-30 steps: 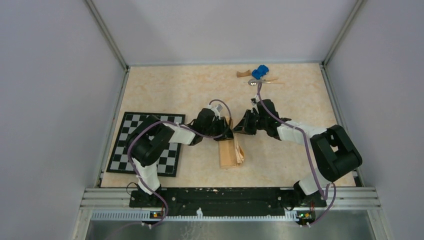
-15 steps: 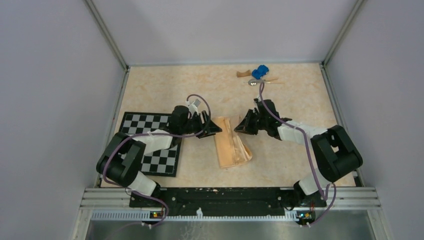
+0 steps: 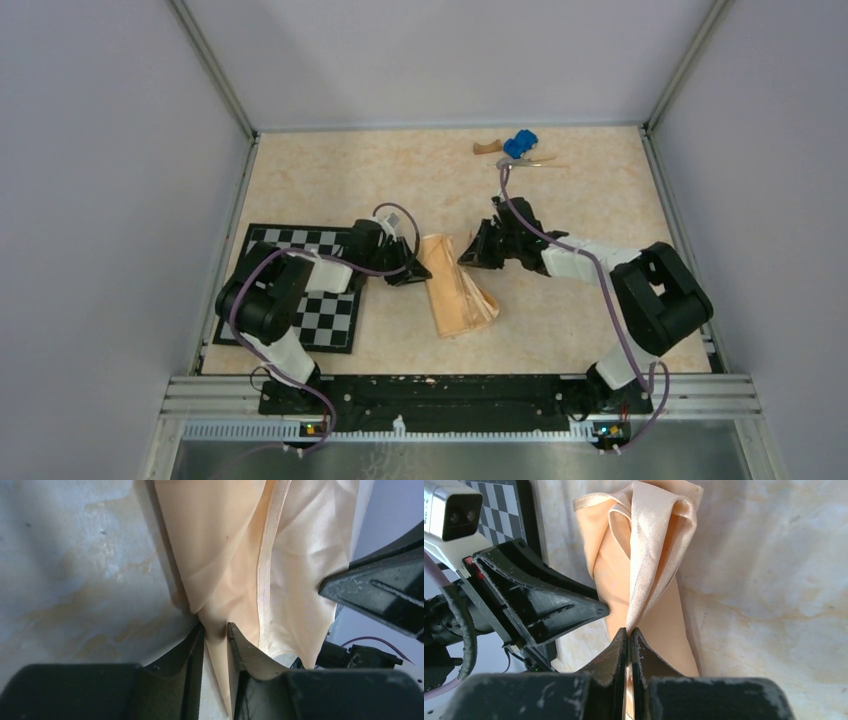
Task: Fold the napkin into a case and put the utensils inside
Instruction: Fold the 2/3-rectangle-folded napkin at the center of the board.
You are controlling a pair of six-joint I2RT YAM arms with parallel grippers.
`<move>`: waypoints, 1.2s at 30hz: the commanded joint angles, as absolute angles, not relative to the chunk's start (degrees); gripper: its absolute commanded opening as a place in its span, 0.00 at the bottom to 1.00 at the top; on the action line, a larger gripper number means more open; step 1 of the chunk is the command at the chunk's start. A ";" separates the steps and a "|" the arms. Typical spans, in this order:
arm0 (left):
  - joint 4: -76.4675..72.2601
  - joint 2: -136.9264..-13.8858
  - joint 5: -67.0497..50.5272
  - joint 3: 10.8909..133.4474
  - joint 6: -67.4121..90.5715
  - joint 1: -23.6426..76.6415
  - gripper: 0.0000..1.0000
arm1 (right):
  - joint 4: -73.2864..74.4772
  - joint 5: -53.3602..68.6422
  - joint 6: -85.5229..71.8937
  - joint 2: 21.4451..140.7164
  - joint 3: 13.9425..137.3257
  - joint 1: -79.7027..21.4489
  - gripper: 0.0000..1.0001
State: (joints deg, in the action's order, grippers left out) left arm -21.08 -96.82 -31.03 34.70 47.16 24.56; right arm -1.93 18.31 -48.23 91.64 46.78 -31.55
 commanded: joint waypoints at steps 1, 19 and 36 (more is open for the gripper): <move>-25.13 -99.01 -29.58 35.97 46.05 25.54 0.26 | -1.83 15.57 -48.23 93.73 51.18 -35.19 0.00; -25.61 -99.13 -28.76 34.50 44.75 25.66 0.16 | -6.32 13.00 -50.19 104.99 56.25 -43.27 0.00; -19.64 -88.34 -29.01 31.67 40.93 25.64 0.57 | -8.21 11.52 -45.86 105.55 52.96 -43.88 0.00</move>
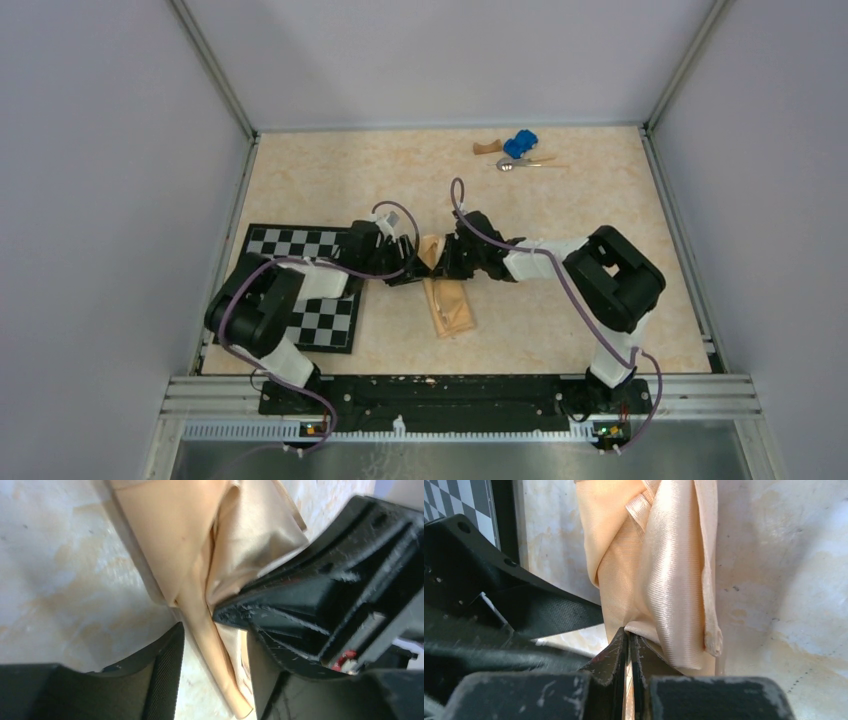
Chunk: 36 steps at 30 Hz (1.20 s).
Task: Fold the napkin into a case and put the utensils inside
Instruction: Fold the 2/3-rectangle-folded napkin at the center of the board.
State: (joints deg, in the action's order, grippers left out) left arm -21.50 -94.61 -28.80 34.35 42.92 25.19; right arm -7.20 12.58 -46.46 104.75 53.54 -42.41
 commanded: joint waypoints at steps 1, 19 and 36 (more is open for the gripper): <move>-19.28 -86.49 -29.27 30.84 40.79 25.78 0.66 | -7.85 11.12 -46.04 105.55 52.99 -43.87 0.00; -6.49 -86.40 -7.48 33.41 45.97 38.88 0.55 | -10.46 13.02 -53.46 104.45 53.23 -43.79 0.00; -8.07 -90.31 -6.40 30.54 47.16 38.77 0.16 | -2.16 15.57 -43.10 95.32 53.79 -38.81 0.57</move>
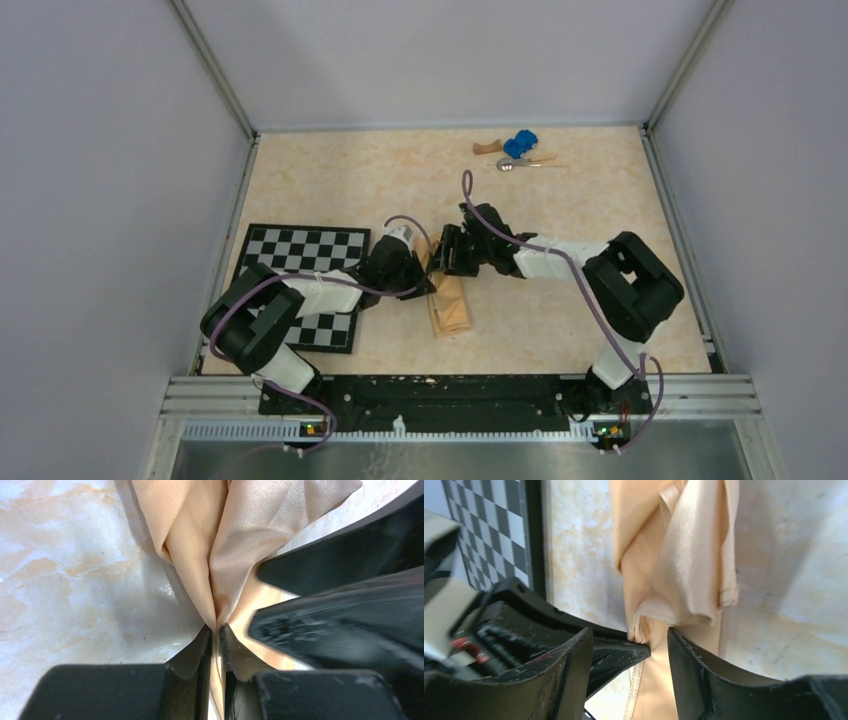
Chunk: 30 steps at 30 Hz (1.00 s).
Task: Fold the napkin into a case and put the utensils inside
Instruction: Fold the 2/3-rectangle-folded napkin at the center of the board, then pick up the top corner of the smaller rectangle folded napkin from the center of the board.
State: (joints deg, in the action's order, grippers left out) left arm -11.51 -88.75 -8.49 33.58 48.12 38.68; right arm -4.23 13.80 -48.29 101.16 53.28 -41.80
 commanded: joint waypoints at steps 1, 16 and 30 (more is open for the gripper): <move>-8.40 -90.20 -6.64 30.36 47.19 38.76 0.16 | -2.37 16.14 -42.19 94.79 53.66 -37.98 0.59; -9.45 -89.01 -7.84 29.55 47.22 38.80 0.14 | -5.48 20.44 -40.46 95.23 52.07 -30.94 0.68; -11.29 -89.44 -9.72 29.31 47.85 38.77 0.12 | -13.58 25.37 -41.05 101.59 51.89 -30.15 0.52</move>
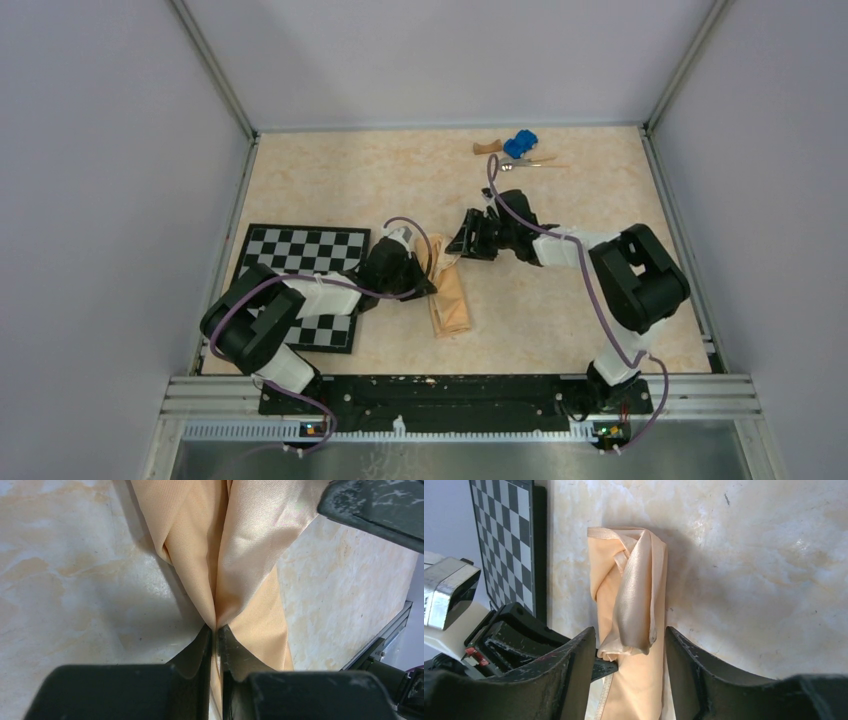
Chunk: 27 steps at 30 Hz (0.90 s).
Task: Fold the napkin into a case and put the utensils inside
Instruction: Pick up the top corner of the smaller rectangle folded napkin from the center of the board, then grasp the top corner of the smaller rectangle folded napkin from the folded napkin.
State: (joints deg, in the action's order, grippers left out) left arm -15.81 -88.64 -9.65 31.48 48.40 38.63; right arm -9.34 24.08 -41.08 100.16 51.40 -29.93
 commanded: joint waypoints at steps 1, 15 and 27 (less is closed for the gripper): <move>-11.40 -89.44 -9.82 29.27 47.94 38.77 0.12 | -14.14 25.43 -41.42 101.80 51.71 -30.15 0.51; -16.56 -91.37 -12.29 30.45 52.38 42.64 0.10 | -17.73 25.89 -45.05 101.91 50.85 -30.40 0.00; -8.24 -75.35 -8.96 29.86 46.62 40.40 0.84 | -19.41 28.20 -46.64 102.06 49.47 -30.41 0.00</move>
State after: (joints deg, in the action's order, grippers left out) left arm -15.31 -82.43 -11.68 29.61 51.68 44.03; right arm -15.66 26.87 -45.76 101.91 50.81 -30.00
